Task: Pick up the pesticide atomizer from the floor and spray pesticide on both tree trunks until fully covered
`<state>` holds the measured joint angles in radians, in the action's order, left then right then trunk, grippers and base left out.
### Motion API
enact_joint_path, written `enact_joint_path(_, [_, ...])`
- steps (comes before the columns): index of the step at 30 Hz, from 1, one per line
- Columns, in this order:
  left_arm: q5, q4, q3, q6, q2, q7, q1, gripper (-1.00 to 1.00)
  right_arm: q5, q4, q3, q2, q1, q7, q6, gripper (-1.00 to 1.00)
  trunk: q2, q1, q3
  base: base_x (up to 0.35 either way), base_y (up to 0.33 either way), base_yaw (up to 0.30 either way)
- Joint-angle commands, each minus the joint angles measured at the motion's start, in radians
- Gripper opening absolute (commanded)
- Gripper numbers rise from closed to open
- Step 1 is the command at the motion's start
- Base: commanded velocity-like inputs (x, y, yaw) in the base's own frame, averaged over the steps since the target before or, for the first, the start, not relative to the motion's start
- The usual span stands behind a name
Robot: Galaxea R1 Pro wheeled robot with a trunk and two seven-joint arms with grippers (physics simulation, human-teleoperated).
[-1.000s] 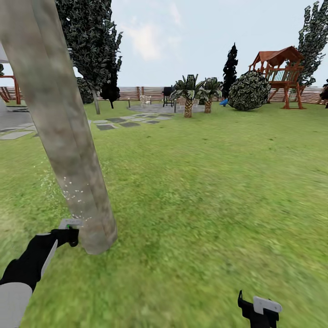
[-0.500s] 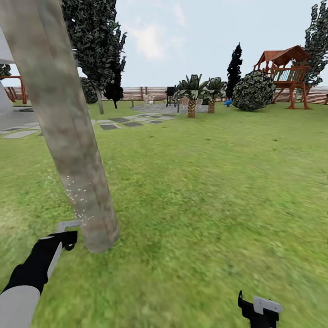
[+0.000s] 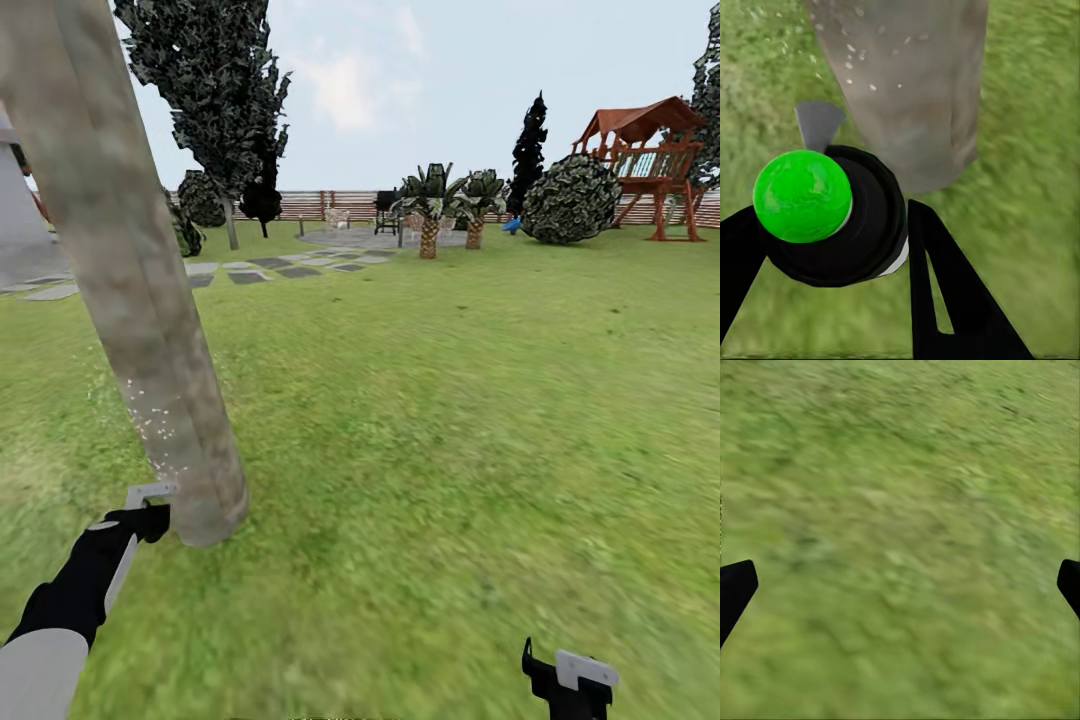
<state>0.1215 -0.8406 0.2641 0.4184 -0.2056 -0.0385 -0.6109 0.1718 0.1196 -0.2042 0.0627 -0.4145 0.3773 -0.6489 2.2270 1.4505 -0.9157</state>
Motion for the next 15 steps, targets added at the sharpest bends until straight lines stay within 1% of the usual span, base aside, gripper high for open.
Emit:
enact_joint_path(1, [0.0,0.002,0.0,0.001,0.0,0.011,0.0,-1.0,0.0,0.0,0.0,0.0,-0.001,0.0,0.0,1.0,0.0,0.0,0.0,-0.014,-0.274,0.272])
enact_joint_path(5, [-0.002,0.003,-0.001,0.002,0.0,0.04,0.0,-1.0,0.0,0.0,0.0,0.0,0.0,0.0,0.0,1.0,0.0,0.0,0.0,-0.004,-0.274,0.276])
enact_joint_path(10, [-0.003,0.003,-0.002,0.003,0.0,0.043,0.0,-1.0,0.0,0.0,0.0,0.0,0.0,0.0,0.0,1.0,0.0,0.0,0.0,0.0,-0.274,0.264])
enact_joint_path(15, [-0.004,0.003,-0.002,0.005,0.0,0.043,0.0,-1.0,0.0,0.0,0.0,0.0,0.0,0.0,0.0,1.0,0.0,0.0,0.0,0.01,-0.274,0.043])
